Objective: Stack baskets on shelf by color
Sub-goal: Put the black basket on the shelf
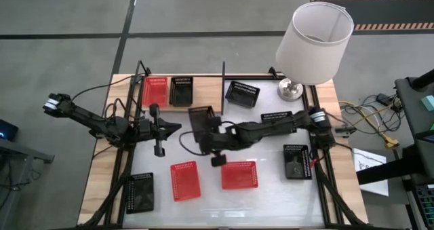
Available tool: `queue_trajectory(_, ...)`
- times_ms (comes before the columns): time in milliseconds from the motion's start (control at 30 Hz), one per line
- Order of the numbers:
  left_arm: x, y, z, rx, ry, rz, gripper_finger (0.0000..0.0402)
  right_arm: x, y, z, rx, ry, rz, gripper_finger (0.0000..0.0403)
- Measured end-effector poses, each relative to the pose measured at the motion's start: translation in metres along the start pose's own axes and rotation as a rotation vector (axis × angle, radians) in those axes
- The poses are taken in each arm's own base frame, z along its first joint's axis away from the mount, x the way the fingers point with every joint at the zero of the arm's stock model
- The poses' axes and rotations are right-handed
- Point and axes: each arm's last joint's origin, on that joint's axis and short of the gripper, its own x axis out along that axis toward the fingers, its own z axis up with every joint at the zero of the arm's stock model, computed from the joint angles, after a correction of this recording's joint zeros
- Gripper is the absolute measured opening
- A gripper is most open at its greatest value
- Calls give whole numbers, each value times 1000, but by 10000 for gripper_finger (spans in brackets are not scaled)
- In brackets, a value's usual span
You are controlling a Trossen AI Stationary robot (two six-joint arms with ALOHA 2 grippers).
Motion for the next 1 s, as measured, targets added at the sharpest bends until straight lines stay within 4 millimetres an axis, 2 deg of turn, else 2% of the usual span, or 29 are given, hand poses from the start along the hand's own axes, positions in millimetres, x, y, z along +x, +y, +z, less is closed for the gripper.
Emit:
queue_trajectory(100,0,0,0,-1,-1,0,1,12,-20,8,-6,37,-22,11)
queue_trajectory(233,0,0,0,-2,-3,1,1,26,-54,9,32,118,-44,11)
queue_trajectory(433,0,0,1,-3,-3,1,1,45,-99,1,66,182,-82,11)
queue_trajectory(667,-1,1,1,12,-7,1,1,52,-144,-17,137,202,-121,11)
queue_trajectory(833,-2,2,2,23,-12,2,1,60,-165,-31,224,183,-37,11)
queue_trajectory(1000,-3,2,3,43,-17,3,1,75,-167,-39,222,206,-9,11)
